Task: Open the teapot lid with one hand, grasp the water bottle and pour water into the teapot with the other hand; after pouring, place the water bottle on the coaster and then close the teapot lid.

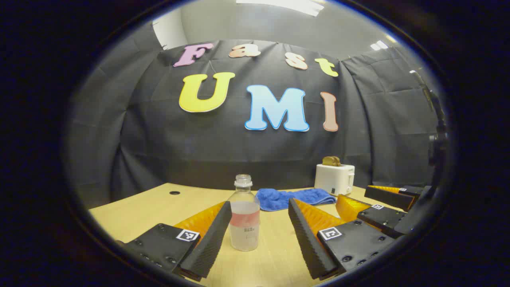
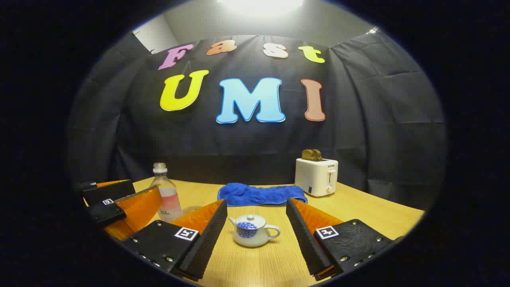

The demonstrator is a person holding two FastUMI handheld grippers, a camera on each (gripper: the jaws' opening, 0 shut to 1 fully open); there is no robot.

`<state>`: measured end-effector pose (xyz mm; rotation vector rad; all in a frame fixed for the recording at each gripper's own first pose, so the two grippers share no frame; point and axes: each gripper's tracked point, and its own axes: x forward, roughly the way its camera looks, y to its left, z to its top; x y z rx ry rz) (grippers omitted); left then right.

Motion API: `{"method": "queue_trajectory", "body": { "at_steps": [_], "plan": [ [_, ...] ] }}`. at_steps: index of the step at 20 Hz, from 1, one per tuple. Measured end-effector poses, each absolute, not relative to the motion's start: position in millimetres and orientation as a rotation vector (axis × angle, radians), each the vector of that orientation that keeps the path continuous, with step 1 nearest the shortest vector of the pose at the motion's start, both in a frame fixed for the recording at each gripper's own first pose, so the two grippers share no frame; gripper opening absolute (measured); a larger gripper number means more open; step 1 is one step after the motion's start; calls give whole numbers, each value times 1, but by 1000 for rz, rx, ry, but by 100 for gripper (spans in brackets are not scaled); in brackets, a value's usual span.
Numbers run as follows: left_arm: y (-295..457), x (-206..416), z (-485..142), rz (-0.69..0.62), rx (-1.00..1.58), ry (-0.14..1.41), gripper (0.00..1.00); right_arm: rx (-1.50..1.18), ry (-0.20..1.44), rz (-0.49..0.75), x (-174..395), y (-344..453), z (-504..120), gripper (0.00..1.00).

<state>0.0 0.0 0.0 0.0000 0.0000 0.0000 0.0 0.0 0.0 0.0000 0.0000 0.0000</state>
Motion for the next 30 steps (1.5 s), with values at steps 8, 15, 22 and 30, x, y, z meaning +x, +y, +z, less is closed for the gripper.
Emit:
{"method": "queue_trajectory", "body": {
  "at_steps": [8, 15, 22, 30],
  "plan": [
    [2, 2, -13, 5, -35, 36, 100, 31, -13, 30, 3, 0, 4, 92],
    [10, -1, -14, 23, -30, 43, 100, 41, 10, 15, 6, -9, -4, 91],
    [23, -5, -24, 48, -24, 60, 100, 15, 98, 43, 26, -2, -25, 79],
    [36, -1, -34, 61, -34, 77, 100, -73, 203, 96, 62, 16, -57, 63]
  ]
}}
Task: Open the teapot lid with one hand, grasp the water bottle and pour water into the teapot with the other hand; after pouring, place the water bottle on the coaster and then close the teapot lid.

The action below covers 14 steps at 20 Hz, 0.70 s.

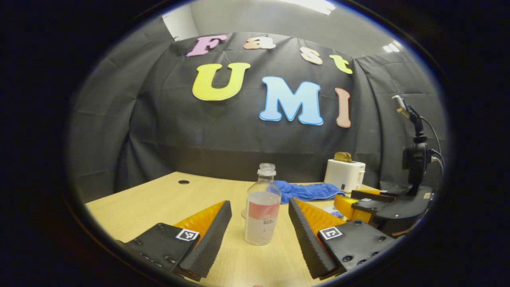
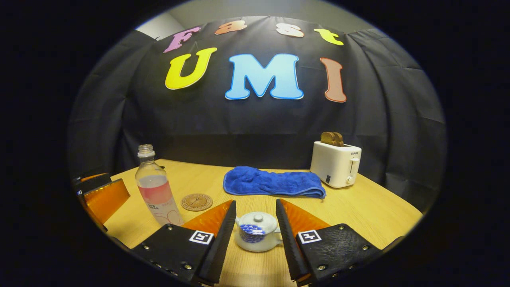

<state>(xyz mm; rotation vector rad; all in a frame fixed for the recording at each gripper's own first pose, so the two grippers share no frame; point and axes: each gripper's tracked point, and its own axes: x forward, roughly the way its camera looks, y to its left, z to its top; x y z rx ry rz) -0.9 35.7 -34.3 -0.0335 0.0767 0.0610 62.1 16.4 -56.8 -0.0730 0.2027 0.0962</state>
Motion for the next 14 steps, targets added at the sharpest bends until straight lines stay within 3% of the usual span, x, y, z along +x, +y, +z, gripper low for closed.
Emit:
{"method": "queue_trajectory", "body": {
  "at_steps": [3, 5, 14],
  "plan": [
    [39, 1, -38, 61, -39, 83, 100, -79, 232, 79, 67, 13, -63, 63],
    [42, 3, -39, 64, -42, 86, 100, -60, 255, 73, 74, 12, -74, 24],
    [50, 4, -48, 69, -63, 98, 100, -103, 261, 78, 79, 13, -78, 24]
  ]
}}
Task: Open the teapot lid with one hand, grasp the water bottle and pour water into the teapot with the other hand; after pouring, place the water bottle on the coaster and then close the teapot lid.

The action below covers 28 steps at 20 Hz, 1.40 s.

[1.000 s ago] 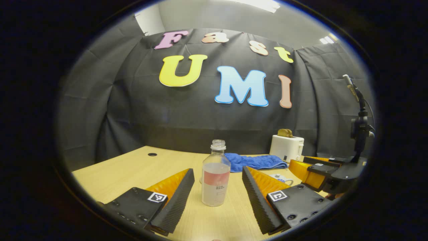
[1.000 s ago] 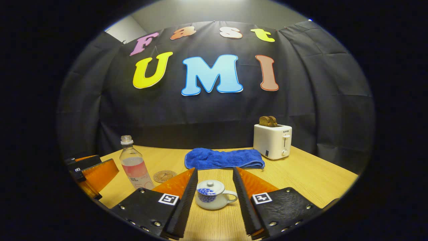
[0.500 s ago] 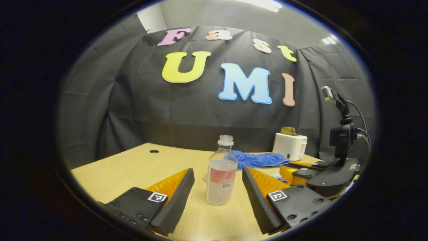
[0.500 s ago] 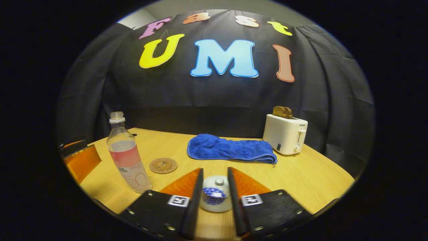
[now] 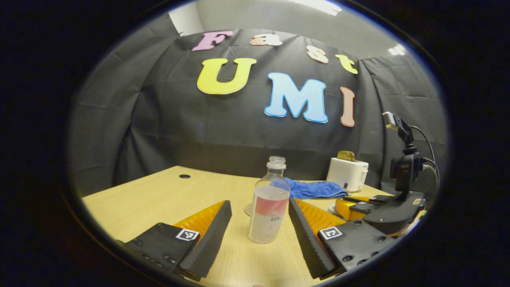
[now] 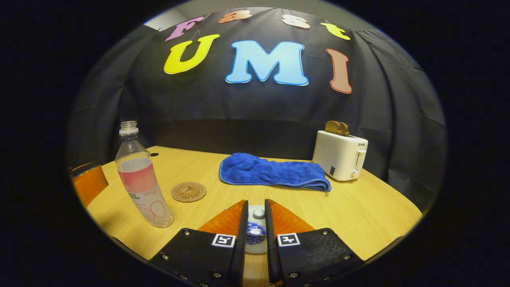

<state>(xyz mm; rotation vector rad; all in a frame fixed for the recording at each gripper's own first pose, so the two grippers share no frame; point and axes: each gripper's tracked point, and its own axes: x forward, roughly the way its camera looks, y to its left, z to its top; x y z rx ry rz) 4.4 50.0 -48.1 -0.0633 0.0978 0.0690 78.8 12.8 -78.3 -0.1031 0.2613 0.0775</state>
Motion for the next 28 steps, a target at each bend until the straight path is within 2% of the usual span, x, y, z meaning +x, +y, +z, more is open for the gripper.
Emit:
{"method": "queue_trajectory", "body": {
  "at_steps": [7, 8, 9, 16, 28],
  "plan": [
    [48, 6, -50, 62, -62, 100, 100, -71, 243, 66, 82, 12, -83, 24],
    [49, 7, -52, 62, -58, 104, 100, -51, 244, 66, 83, 6, -77, 2],
    [48, 7, -52, 62, -53, 108, 100, -51, 259, 67, 83, 6, -78, 6],
    [46, 13, -64, 39, -63, 136, 100, -38, 238, 75, 76, 9, -69, 6],
    [42, 50, -85, 39, 34, 181, 100, -46, 11, 27, 61, -20, 13, 6]
  ]
}}
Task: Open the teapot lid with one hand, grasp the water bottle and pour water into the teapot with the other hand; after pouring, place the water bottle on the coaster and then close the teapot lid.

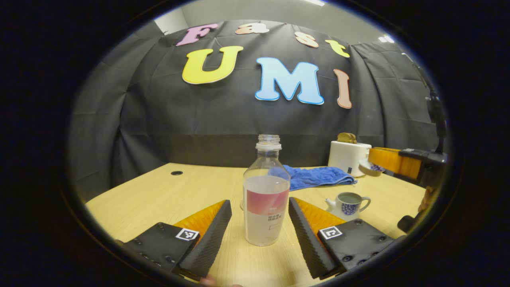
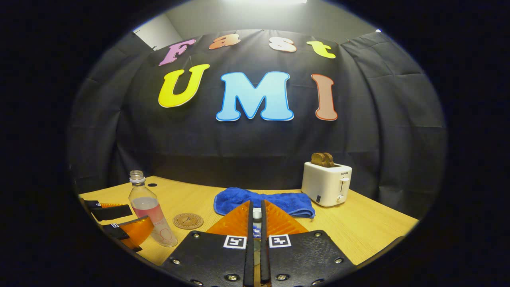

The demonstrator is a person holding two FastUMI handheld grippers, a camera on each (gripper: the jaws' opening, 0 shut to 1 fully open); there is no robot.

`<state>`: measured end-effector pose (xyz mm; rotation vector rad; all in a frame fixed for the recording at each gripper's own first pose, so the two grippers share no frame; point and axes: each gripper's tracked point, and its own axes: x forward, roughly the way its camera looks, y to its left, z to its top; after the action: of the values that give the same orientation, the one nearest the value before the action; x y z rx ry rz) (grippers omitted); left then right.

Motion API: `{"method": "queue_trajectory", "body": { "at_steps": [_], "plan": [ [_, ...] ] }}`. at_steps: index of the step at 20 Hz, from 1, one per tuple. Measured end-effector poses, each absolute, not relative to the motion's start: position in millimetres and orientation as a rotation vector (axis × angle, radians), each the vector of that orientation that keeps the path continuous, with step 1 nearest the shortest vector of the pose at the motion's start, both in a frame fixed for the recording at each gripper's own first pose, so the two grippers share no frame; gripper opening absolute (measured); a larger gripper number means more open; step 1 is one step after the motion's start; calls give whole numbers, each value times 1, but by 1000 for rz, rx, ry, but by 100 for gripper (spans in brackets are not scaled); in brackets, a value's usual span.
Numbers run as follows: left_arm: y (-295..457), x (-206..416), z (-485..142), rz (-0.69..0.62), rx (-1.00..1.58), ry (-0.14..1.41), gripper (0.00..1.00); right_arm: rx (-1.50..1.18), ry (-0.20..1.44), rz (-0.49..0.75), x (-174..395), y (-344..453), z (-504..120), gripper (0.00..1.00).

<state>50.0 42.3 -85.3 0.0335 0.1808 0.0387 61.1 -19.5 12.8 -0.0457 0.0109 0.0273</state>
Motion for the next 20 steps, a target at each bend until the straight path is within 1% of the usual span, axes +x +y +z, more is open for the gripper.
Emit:
{"method": "queue_trajectory", "body": {
  "at_steps": [5, 9, 12, 13, 14, 16, 20],
  "plan": [
    [39, 64, -96, 48, 72, 207, 100, -46, -32, -29, 65, -51, 16, 6],
    [42, 69, -102, 73, 88, 221, 100, -28, -5, -54, 72, -71, -2, 6],
    [36, 72, -100, 63, 100, 210, 100, -8, 8, -68, 73, -82, -11, 6],
    [37, 66, -93, 73, 110, 211, 88, -2, 11, -72, 73, -85, -13, 6],
    [36, 73, -102, 70, 121, 213, 89, 3, 15, -76, 73, -88, -16, 6],
    [34, 71, -101, 65, 141, 214, 87, 18, 22, -79, 73, -93, -19, 6],
    [29, 76, -99, 54, 227, 223, 86, 36, 29, -81, 71, -98, -25, 6]
  ]
}}
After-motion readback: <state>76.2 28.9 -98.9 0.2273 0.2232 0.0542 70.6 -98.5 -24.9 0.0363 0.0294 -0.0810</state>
